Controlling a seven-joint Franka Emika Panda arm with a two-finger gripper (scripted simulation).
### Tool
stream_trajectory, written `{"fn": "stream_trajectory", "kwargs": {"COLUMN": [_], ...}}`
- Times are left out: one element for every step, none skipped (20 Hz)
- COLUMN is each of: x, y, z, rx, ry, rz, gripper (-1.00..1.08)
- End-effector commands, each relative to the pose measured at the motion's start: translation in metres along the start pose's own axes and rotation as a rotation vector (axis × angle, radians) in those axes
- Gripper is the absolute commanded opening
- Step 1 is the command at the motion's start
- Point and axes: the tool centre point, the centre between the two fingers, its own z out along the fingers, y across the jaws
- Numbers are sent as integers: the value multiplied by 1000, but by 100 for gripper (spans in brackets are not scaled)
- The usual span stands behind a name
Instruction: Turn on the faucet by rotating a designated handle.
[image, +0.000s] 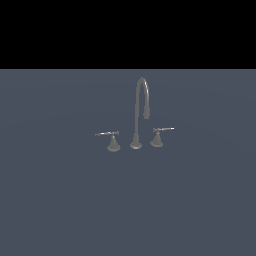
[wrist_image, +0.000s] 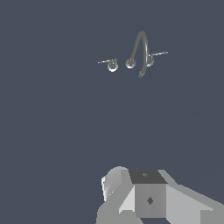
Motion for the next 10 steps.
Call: {"fn": "stream_trajectory", "kwargs": {"x": [0,0,0,1,1,2,2,3,4,5], "y": [0,0,0,-1,-2,-2,-4,-5,-6,-8], "z": [0,0,1,1,3,4,6,8,10,13], "rx": [0,0,0,0,0,0,0,0,0,0], "ry": [0,0,0,0,0,0,0,1,1,1], "rz": [0,1,2,5,9,14,20,27,35,44], "gripper": [-100,-100,-100,-100,-100,-100,-100,-100,-100,-100]}}
